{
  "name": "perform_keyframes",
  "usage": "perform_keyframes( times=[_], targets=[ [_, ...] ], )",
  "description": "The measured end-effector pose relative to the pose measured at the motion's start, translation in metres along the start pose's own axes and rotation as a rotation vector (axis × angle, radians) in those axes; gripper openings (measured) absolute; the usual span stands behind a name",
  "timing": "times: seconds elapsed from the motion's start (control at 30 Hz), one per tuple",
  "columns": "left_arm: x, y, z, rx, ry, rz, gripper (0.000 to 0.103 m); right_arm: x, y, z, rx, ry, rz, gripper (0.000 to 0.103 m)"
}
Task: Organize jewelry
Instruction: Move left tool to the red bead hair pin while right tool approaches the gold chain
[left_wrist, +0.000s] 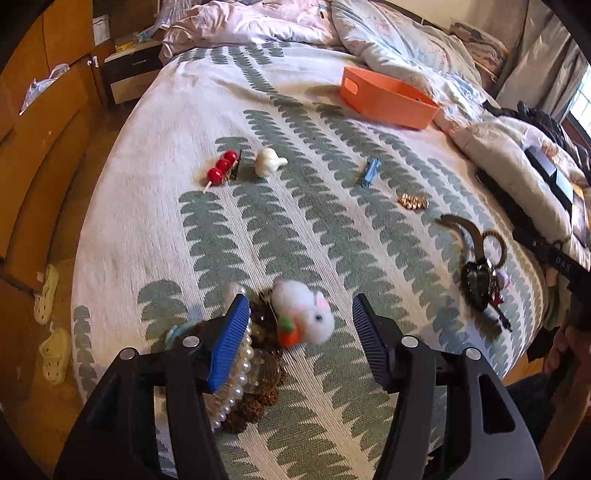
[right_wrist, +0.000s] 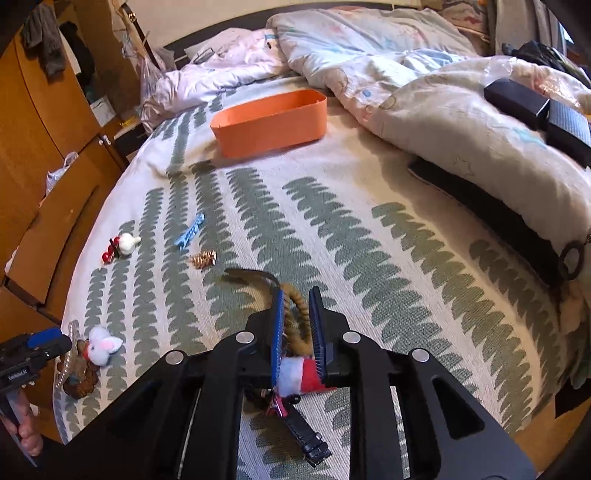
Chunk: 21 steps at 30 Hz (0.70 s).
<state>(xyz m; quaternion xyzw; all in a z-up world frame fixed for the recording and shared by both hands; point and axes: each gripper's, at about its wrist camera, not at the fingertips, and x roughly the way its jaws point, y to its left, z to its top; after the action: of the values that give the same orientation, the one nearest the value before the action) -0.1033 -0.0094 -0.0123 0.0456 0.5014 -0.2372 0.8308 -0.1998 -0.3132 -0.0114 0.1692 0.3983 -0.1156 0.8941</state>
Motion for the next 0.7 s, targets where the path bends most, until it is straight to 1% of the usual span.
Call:
perform_keyframes(
  times=[0.1, 0.17, 0.23, 0.27, 0.33, 0.37, 0.4, 0.43, 0.47, 0.53, 0.57, 0.67, 0.7],
  targets=[
    [-0.003, 0.009, 0.008, -0.031, -0.020, 0.011, 0.064, 0.002, 0.004, 0.002, -0.003, -0.016, 0.031, 0.022],
    [-0.003, 0.015, 0.013, -0.049, -0.030, 0.017, 0.064, 0.002, 0.013, 0.003, -0.034, -0.032, 0.057, 0.026],
    [-0.001, 0.025, 0.019, -0.074, -0.037, 0.032, 0.064, 0.002, 0.024, 0.004, -0.062, -0.042, 0.078, 0.035],
    [0.000, 0.029, 0.022, -0.087, -0.037, 0.031, 0.065, 0.002, 0.031, 0.005, -0.080, -0.042, 0.091, 0.038],
    [0.003, 0.038, 0.027, -0.114, -0.041, 0.030, 0.070, 0.003, 0.045, 0.006, -0.114, -0.059, 0.120, 0.049],
    [0.005, 0.044, 0.031, -0.132, -0.035, 0.036, 0.070, 0.006, 0.052, 0.007, -0.135, -0.058, 0.129, 0.050],
    [0.007, 0.048, 0.033, -0.145, -0.028, 0.033, 0.070, 0.010, 0.057, 0.008, -0.149, -0.049, 0.129, 0.050],
    [0.009, 0.052, 0.038, -0.159, -0.021, 0.014, 0.070, 0.016, 0.064, 0.009, -0.171, -0.035, 0.124, 0.051],
    [0.010, 0.054, 0.041, -0.162, -0.020, 0.008, 0.070, 0.024, 0.075, 0.009, -0.211, -0.022, 0.115, 0.051],
    [0.014, 0.059, 0.048, -0.164, -0.022, 0.023, 0.071, 0.036, 0.090, 0.006, -0.284, -0.009, 0.084, 0.055],
    [0.017, 0.061, 0.053, -0.163, -0.022, 0.025, 0.071, 0.044, 0.101, 0.003, -0.336, -0.002, 0.051, 0.056],
    [0.025, 0.070, 0.065, -0.171, -0.018, 0.033, 0.074, 0.060, 0.123, -0.003, -0.427, 0.012, 0.020, 0.061],
    [0.028, 0.072, 0.071, -0.170, -0.017, 0.035, 0.075, 0.064, 0.128, -0.003, -0.445, 0.014, 0.006, 0.065]
  ],
)
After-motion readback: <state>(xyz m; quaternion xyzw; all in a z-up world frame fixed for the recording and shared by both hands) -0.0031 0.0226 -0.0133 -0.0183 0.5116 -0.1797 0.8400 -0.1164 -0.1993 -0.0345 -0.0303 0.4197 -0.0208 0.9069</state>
